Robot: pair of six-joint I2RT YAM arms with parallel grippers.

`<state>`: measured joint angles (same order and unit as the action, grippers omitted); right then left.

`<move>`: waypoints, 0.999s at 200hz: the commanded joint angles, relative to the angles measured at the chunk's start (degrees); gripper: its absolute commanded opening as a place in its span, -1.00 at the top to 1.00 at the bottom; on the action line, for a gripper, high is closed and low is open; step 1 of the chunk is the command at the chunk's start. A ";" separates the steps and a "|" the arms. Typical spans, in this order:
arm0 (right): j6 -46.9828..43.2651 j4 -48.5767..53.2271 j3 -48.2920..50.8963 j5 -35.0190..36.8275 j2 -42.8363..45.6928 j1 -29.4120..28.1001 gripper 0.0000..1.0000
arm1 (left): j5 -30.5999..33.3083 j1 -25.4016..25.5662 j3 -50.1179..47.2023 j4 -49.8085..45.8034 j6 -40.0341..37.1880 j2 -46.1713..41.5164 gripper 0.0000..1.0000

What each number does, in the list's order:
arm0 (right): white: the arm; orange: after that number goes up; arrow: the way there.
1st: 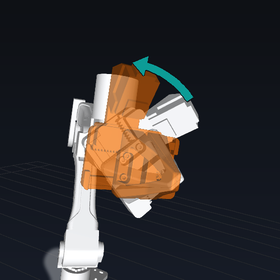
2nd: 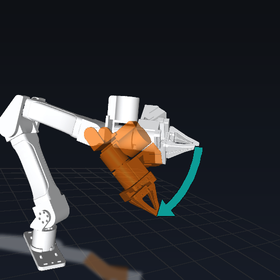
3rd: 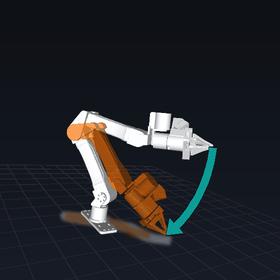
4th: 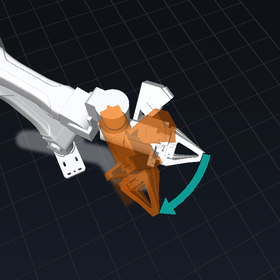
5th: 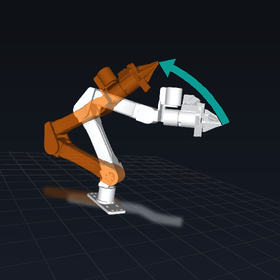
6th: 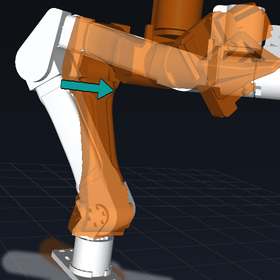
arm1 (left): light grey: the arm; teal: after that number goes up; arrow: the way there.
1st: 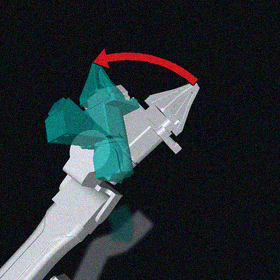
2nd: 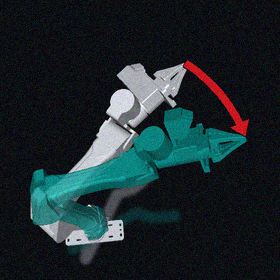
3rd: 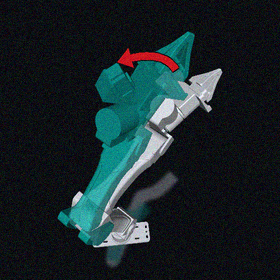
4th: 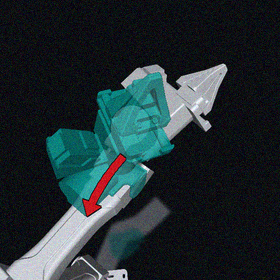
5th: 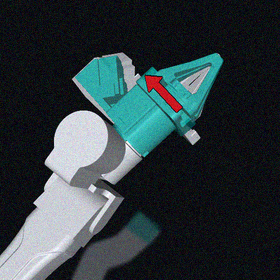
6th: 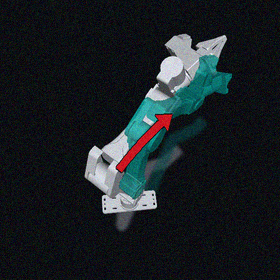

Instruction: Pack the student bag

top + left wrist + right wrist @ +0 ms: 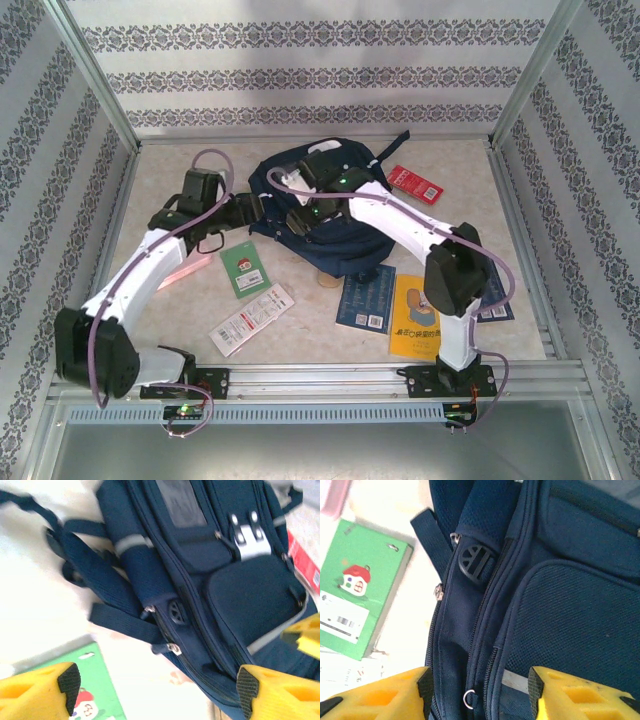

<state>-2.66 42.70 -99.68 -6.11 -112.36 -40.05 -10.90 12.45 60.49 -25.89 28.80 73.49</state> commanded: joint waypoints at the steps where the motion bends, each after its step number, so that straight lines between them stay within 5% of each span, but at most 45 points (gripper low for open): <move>1: -1.49 3.25 -3.12 3.93 -2.35 -0.59 -0.09 | 5.71 -1.25 -2.33 -1.12 1.00 -2.47 -0.69; 125: -2.26 8.03 -9.66 11.90 -13.29 -1.08 0.04 | 2.41 -2.46 -2.66 0.48 1.71 0.28 -0.67; 137: -2.18 8.25 -10.15 12.77 -13.65 -1.04 0.20 | 2.28 -2.52 -2.56 0.66 1.42 0.42 -0.67; 167: -1.61 8.58 -12.10 8.55 -12.76 0.08 1.00 | -0.23 -2.50 -3.13 2.83 -0.73 1.02 -0.66; 200: 0.75 7.16 -12.42 -3.81 -9.37 3.42 1.00 | -7.36 -2.36 -4.81 8.58 -4.02 2.82 -0.59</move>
<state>-3.16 50.61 -110.59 0.12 -124.92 -39.31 -12.19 10.41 57.74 -23.62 28.67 75.18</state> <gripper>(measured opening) 0.083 0.809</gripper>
